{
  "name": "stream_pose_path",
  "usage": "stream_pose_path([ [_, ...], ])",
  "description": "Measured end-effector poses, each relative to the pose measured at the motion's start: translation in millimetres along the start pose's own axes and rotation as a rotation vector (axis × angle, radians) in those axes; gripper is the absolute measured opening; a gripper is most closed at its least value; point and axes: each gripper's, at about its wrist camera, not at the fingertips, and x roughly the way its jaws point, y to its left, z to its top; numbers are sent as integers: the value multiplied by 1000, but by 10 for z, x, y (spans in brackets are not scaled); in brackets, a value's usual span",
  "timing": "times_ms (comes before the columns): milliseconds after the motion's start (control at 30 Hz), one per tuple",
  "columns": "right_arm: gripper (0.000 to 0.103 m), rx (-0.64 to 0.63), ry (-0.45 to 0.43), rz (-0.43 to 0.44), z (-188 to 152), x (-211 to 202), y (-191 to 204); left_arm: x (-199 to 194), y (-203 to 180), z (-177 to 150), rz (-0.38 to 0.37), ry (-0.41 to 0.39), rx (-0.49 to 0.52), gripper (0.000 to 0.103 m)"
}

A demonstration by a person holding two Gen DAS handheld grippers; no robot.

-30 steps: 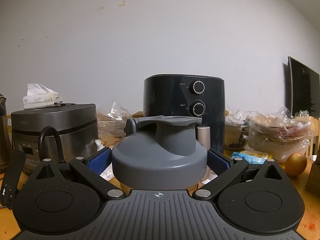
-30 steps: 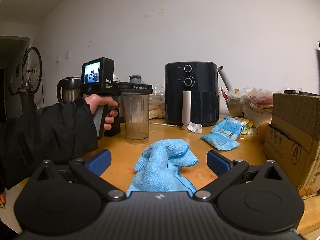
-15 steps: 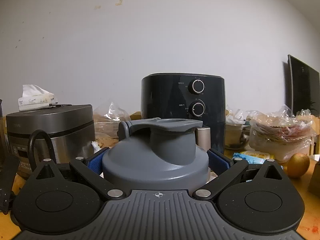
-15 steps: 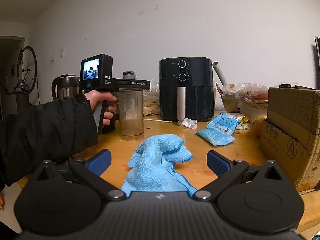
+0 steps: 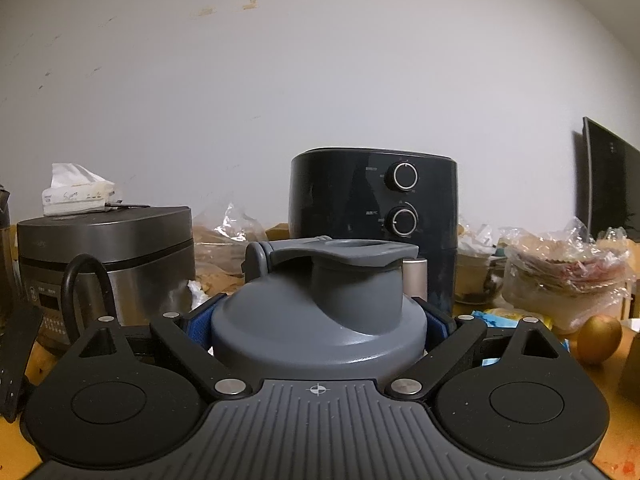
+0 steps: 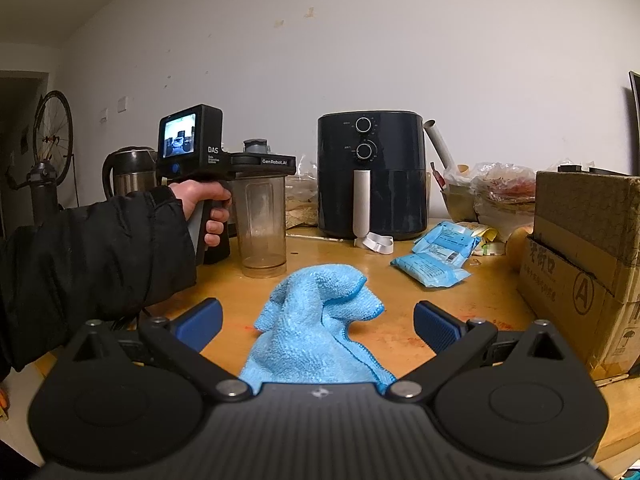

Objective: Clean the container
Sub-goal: 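Lift the shaker bottle off the table with the left tool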

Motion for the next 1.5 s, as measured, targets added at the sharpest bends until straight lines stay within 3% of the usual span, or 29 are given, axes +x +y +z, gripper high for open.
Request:
stream_pose_path([
  [467, 103, -27, 5, -13, -7, 19, 43, -132, 1, 107, -25, -24, -16, 95],
  [1033, 103, -89, 12, -117, 46, 50, 176, -361, -14, 244, -46, -41, -2, 95],
  [1500, 103, -6, -46, -92, 33, -46, 14, -572, 14, 296, -63, -42, 3, 95],
])
